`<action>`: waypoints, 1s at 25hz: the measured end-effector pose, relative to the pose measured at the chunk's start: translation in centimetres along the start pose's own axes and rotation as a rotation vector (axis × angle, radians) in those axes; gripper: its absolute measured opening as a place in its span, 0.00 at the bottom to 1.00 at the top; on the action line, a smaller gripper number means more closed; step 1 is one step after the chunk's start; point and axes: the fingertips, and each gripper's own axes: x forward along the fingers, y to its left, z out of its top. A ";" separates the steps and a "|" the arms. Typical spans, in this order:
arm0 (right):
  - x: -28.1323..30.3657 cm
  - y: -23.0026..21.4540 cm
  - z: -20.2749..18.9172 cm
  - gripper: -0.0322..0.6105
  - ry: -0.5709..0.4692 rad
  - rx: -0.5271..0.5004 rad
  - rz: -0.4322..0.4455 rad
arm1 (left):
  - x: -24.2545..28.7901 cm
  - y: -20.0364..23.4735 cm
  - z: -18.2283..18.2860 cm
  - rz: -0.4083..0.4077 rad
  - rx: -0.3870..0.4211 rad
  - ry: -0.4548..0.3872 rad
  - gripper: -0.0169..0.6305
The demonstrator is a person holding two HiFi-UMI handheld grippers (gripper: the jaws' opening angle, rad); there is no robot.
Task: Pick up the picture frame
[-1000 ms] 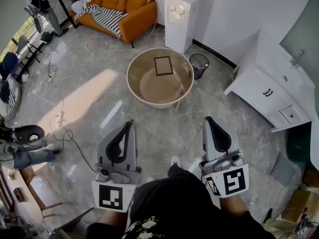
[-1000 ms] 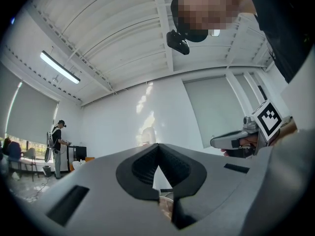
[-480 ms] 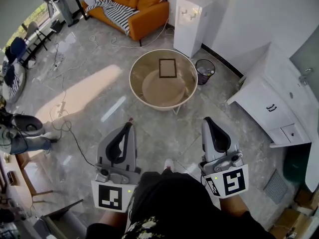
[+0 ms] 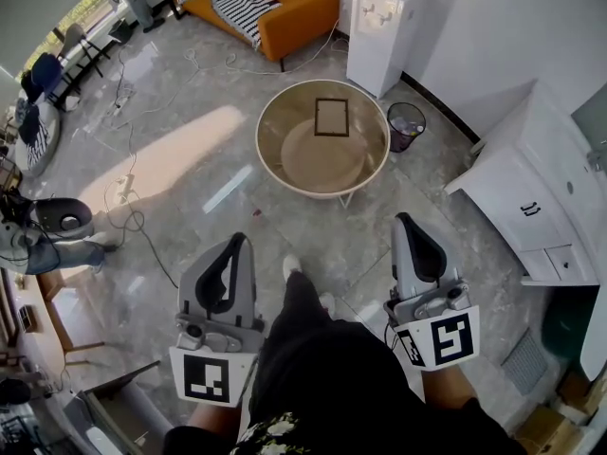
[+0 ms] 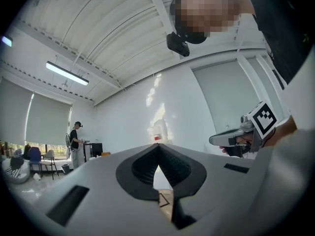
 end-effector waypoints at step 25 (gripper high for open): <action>11.0 -6.7 -0.3 0.04 -0.002 0.002 -0.094 | 13.3 5.8 -0.6 -0.074 0.006 -0.028 0.03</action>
